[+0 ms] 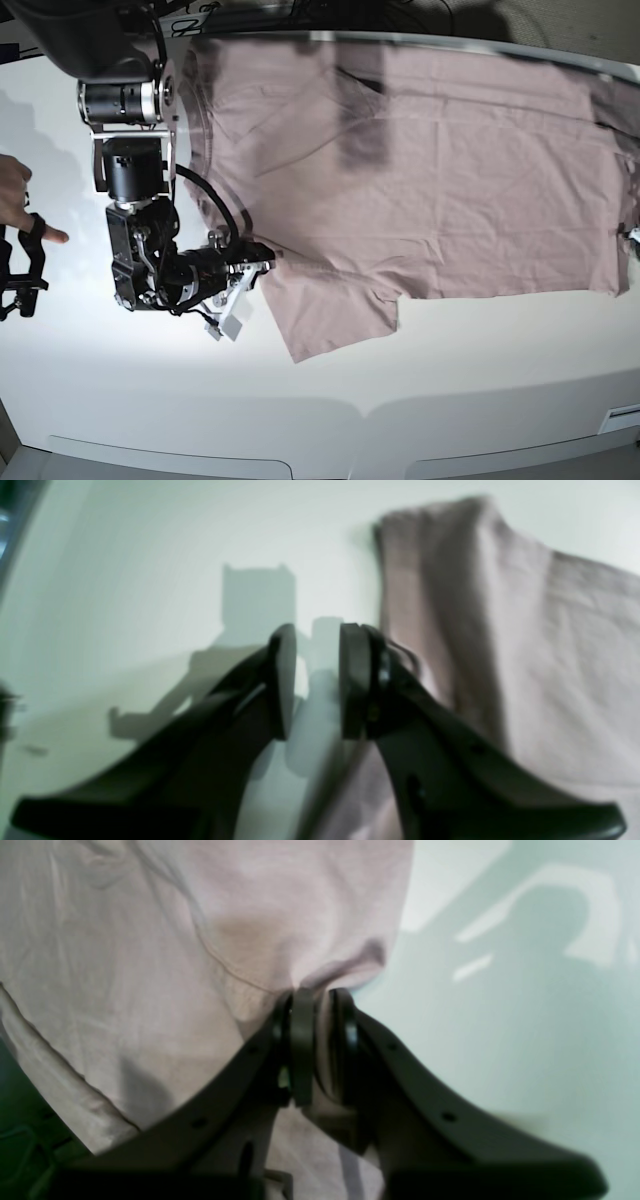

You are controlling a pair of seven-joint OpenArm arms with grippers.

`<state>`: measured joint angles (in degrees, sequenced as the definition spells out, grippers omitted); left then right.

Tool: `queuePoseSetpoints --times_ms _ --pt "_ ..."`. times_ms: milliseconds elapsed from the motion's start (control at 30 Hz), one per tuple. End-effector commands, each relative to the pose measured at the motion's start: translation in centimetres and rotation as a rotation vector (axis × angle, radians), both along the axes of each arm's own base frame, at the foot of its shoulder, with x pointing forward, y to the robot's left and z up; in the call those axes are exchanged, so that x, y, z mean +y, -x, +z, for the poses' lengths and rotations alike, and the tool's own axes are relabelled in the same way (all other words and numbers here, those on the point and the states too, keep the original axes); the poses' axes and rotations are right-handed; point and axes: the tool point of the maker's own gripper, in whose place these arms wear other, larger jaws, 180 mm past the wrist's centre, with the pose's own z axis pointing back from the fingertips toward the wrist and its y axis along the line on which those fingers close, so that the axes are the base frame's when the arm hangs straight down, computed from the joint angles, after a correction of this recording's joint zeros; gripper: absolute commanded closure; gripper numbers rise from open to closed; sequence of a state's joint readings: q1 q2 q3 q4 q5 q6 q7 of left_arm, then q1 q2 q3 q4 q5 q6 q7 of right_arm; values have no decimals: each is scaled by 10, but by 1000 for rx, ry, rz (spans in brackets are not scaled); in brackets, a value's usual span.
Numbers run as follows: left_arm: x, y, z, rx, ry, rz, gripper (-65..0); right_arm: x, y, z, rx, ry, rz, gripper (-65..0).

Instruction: Fold the T-shirt properly

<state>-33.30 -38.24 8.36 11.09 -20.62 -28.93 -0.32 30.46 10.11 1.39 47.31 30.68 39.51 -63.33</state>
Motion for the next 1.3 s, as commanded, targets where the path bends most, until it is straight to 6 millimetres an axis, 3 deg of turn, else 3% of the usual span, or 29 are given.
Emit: queuePoseSetpoints --times_ms 0,100,433,700,867,1133,1267 --pt "6 -13 21 -57 10 -10 -143 2 -18 20 -61 -24 0 -85" --pt "-11 -17 20 -75 76 -52 -143 2 -18 20 -61 -24 0 -85" --pt "2 -53 74 -212 60 -44 -144 2 -18 20 -61 -24 0 -85" --pt "-8 -46 55 -117 86 -56 -144 2 -18 20 -61 -24 1 -85" --pt "-10 -47 55 -118 89 -56 -179 2 -18 20 -61 -24 0 -85" --pt "-9 -54 66 -199 130 -19 -181 4 -18 20 -61 -27 2 -85" --pt "-16 -47 52 -113 148 -29 -270 2 -18 20 -61 -24 0 -85"
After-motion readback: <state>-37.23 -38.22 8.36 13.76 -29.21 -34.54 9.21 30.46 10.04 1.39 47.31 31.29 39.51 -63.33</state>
